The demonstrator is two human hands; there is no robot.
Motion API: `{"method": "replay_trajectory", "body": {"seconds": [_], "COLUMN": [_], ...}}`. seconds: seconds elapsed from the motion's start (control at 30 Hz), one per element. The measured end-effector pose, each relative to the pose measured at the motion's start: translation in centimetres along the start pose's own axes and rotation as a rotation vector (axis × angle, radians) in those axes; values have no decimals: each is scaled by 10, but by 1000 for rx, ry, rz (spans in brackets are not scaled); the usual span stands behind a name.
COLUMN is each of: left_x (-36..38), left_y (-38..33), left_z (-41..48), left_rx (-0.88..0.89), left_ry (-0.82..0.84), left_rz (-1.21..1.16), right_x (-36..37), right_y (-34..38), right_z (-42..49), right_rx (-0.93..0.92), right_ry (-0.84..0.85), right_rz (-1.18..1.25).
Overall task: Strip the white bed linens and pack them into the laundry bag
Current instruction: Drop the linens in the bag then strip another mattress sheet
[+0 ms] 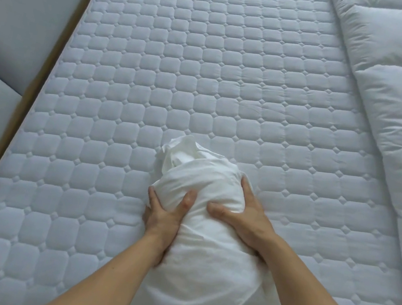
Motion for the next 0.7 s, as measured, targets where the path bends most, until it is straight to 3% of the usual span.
{"method": "replay_trajectory", "body": {"seconds": [0.2,0.3,0.47,0.7], "left_x": [-8,-13,-12,0], "left_y": [4,-9,-63,-27], "left_z": [-15,-31,-20,13], "left_rx": [117,239,519,414], "left_ry": [141,234,288,227], "left_rz": [-188,-226,-88,32], "right_x": [6,9,-7,24], "right_y": [-5,-1,4,-31], "right_z": [-22,-41,-52,-35], "right_rx": [-74,-187,-381,-233], "right_ry": [160,156,-82,-386], "right_rz": [386,507,695,541]}}
Point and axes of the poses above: each hand's wrist, its own z-axis towards the middle knuckle, its own x-axis out of the palm, y = z × x, the point moved 3 cm from there along z, towards the middle knuckle, and after that the axes turned 2 degrees about z, right-handed, at the moved point
